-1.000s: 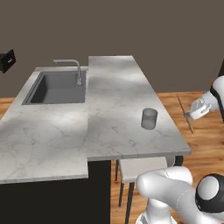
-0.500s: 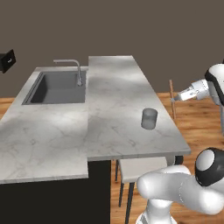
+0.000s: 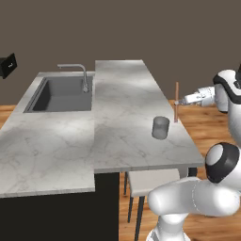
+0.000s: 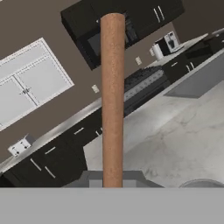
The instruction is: Take a straw from the drawer in front and place it inside the glass cup on the dining counter.
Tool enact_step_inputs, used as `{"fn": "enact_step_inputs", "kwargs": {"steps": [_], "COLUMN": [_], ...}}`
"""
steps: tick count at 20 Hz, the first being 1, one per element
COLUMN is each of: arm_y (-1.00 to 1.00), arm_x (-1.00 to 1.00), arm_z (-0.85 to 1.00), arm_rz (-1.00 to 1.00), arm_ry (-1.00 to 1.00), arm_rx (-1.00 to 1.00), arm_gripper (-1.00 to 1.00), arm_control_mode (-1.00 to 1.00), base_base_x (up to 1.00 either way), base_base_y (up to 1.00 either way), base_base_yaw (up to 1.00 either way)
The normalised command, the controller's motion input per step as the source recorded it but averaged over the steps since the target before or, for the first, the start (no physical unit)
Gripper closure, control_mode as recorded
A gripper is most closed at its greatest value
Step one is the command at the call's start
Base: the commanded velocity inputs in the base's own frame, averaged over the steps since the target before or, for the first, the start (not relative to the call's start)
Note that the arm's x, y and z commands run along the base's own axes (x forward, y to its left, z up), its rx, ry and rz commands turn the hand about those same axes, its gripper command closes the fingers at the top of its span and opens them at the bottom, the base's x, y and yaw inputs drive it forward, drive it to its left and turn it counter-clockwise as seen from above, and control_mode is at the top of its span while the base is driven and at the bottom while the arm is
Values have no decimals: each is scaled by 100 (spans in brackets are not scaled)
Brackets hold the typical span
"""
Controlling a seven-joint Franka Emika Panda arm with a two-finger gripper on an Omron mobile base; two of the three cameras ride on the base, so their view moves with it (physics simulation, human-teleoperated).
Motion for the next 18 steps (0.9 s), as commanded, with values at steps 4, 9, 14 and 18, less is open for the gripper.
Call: {"fn": "enact_step_inputs", "kwargs": {"steps": [4, 9, 14, 18], "arm_y": [0, 0, 1, 0], "arm_x": [33, 59, 41, 19], "arm_z": [-13, -5, -5, -25], "arm_rz": [0, 0, 0, 1], "arm_ry": [0, 0, -1, -1], "arm_rx": [1, 0, 0, 0], "arm_gripper": [100, 100, 100, 100], "arm_control_mode": [-100, -100, -100, -100], "base_base_x": [0, 0, 0, 0], "base_base_y": [0, 0, 0, 0], "base_base_yaw": [0, 0, 0, 0]}}
